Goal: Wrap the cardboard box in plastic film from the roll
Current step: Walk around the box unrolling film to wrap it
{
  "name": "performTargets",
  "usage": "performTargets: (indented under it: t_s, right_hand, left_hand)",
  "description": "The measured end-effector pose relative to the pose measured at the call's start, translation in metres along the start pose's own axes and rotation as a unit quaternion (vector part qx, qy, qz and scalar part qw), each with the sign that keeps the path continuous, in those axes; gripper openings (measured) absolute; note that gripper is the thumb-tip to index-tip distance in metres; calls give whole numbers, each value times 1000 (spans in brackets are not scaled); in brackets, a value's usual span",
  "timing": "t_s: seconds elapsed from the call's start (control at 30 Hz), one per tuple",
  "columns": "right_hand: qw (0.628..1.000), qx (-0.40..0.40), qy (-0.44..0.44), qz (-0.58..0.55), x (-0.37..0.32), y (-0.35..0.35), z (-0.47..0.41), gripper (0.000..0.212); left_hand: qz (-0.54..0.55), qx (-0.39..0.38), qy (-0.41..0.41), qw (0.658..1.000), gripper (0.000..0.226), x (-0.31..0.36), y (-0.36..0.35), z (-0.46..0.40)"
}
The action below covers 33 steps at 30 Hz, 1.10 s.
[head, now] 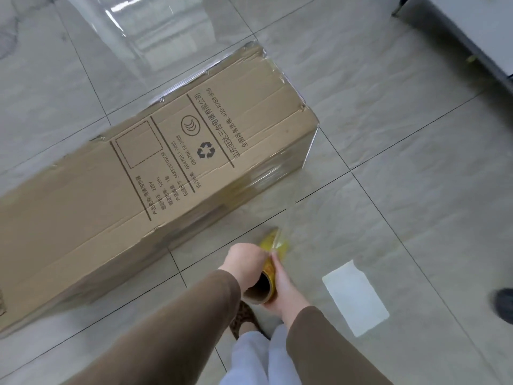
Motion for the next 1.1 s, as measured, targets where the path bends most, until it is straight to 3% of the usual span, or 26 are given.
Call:
performTargets:
  t_s: [0.23,0.4,0.57,0.67,0.83,0.97,1.03,1.1]
  right_hand:
    - [997,77,18,-8,7,-4,-1,69]
    - [991,28,14,-127,35,-40,-17,69]
    - [964,-37,25,-262,68,-81,-50,63]
    - [958,-53,44,-278,90,-104,-72,56]
    - [969,-8,81,-232,126,-130,-98,34]
    - [967,55,113,-222,135,-137,-113,36]
    - [972,4,124,-202,131,-140,-117,54]
    - [981,-35,116,-152,131,-145,-118,60]
  left_hand:
    - [203,62,104,972,56,-33,-25,24]
    - [327,49,179,927,26,-65,-50,53]
    - [387,20,191,902,26,-101,-80,83]
    - [300,-18,158,941,18,-129,-92,92]
    - [77,-57,82,992,32,-170,-80,97]
    - [-136,-95,-38,985,29,-170,-70,102]
    - [-221,-93,-99,966,26,-163,-69,106]
    - [-220,-81,-118,965,28,-163,-69,110]
Point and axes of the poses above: each hand's wrist, its own z-axis away from the middle knuckle, its own y-axis out of the back of the hand, x = y × z, the point moved 5 cm from there along -z, towards the middle knuckle, and after that the axes turned 14 degrees about -y, right-handed, at the moved point
